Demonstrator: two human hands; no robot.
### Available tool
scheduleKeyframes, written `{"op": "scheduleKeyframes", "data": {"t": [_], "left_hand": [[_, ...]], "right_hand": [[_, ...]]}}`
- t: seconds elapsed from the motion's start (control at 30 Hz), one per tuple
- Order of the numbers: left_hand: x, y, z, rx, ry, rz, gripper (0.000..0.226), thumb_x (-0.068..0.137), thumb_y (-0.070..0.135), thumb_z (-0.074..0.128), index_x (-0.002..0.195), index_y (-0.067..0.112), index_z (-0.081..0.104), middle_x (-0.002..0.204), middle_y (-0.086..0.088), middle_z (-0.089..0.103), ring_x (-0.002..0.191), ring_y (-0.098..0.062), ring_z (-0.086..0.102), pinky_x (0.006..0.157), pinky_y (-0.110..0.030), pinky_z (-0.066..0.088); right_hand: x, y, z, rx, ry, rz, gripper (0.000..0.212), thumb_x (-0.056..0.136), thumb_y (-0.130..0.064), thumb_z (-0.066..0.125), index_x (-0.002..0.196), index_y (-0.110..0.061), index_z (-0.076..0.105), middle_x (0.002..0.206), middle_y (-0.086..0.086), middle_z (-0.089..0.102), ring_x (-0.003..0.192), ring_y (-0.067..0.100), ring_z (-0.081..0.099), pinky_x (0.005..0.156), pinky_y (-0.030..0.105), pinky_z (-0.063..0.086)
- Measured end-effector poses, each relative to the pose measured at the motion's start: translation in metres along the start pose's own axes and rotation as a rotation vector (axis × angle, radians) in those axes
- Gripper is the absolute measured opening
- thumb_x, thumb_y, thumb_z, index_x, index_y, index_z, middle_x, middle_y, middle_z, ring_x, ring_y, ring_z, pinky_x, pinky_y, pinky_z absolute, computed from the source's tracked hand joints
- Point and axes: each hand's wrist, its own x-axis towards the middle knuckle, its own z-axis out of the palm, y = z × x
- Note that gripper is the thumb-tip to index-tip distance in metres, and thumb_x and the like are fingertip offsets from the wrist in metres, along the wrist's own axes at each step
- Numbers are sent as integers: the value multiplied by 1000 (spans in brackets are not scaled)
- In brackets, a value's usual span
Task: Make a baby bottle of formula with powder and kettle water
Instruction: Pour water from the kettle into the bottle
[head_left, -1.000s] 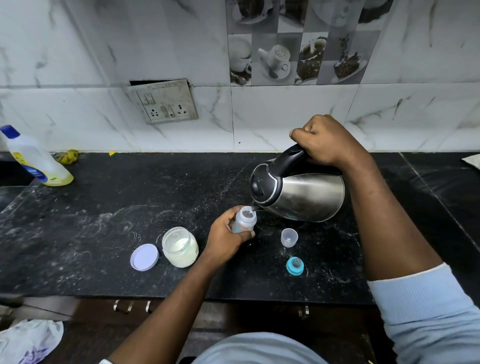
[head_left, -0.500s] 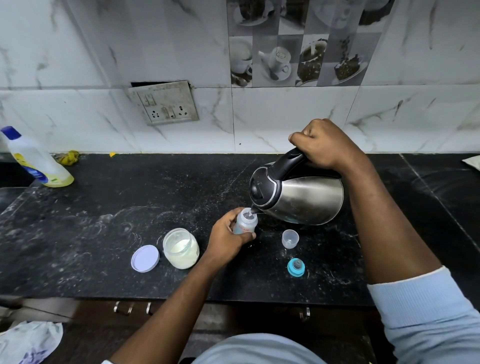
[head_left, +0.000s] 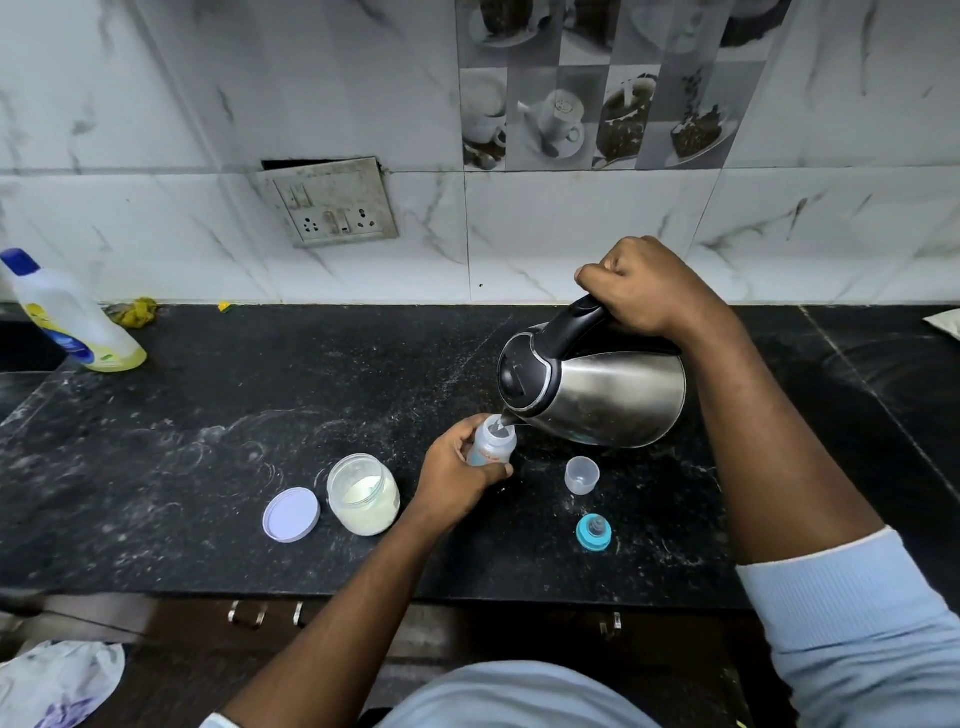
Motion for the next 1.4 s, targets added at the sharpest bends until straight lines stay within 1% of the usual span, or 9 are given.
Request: {"op": "scheduleKeyframes", "data": {"t": [0.23, 0.4, 0.53, 0.73, 0.9, 1.0, 1.1, 1.2, 1.4], "left_hand": [[-2, 5, 3, -24, -2, -25, 65, 72, -11, 89, 119, 29, 71, 116, 3, 80, 105, -10, 74, 86, -16, 55], [-2, 7, 3, -34, 3, -27, 65, 72, -12, 88, 116, 31, 70, 114, 4, 79, 100, -4, 73, 83, -14, 54], [-1, 5, 2, -40, 4, -22, 65, 71, -13, 88, 120, 28, 71, 116, 2, 79, 104, -8, 74, 86, -17, 55], [-1, 6, -1, -38, 5, -18, 64, 72, -12, 87, 119, 28, 72, 113, 3, 80, 101, -6, 74, 85, -17, 55], [2, 5, -2, -34, 0, -16, 64, 71, -9, 88, 124, 24, 72, 117, 1, 80, 109, -19, 74, 94, -26, 58], [2, 4, -3, -31, -1, -20, 65, 71, -9, 88, 126, 22, 72, 117, 0, 79, 111, -21, 74, 93, -25, 58], [1, 4, -3, -35, -2, -21, 65, 71, -11, 87, 126, 20, 72, 117, -1, 79, 110, -19, 74, 89, -22, 57], [1, 6, -2, -42, 0, -21, 64, 72, -14, 86, 126, 17, 71, 118, -3, 79, 103, -12, 73, 87, -20, 57], [3, 7, -4, -40, 3, -20, 65, 72, -13, 87, 127, 18, 72, 118, -1, 80, 106, -13, 74, 95, -27, 58]], "right_hand": [[1, -1, -1, -10, -2, -4, 45, 87, -26, 53, 53, -14, 26, 55, 7, 18, 53, 25, 21, 51, 39, 21], [1, -2, -2, -14, -8, -8, 45, 87, -27, 52, 52, -15, 25, 53, 5, 18, 52, 25, 21, 51, 39, 20], [2, -2, -1, -15, -10, -8, 45, 87, -28, 52, 52, -14, 27, 53, 6, 19, 53, 25, 22, 51, 39, 21], [3, -5, -1, -14, -10, -15, 47, 89, -26, 53, 52, -13, 28, 52, 6, 19, 52, 25, 22, 51, 39, 21], [5, -9, -2, -18, -6, -26, 46, 88, -25, 53, 53, -14, 27, 55, 8, 19, 53, 24, 22, 51, 39, 21], [6, -9, -2, -30, -11, -25, 46, 88, -27, 53, 53, -13, 27, 55, 9, 20, 53, 25, 23, 51, 39, 22], [7, -10, -2, -32, -12, -17, 47, 90, -25, 54, 53, -12, 28, 55, 10, 21, 53, 25, 24, 52, 39, 22], [7, -9, -2, -34, -16, -10, 47, 90, -25, 54, 52, -13, 28, 54, 10, 21, 53, 25, 24, 52, 39, 23], [7, -4, -1, 6, 0, -6, 47, 89, -25, 54, 53, -15, 27, 53, 7, 20, 53, 24, 23, 51, 41, 22]]}}
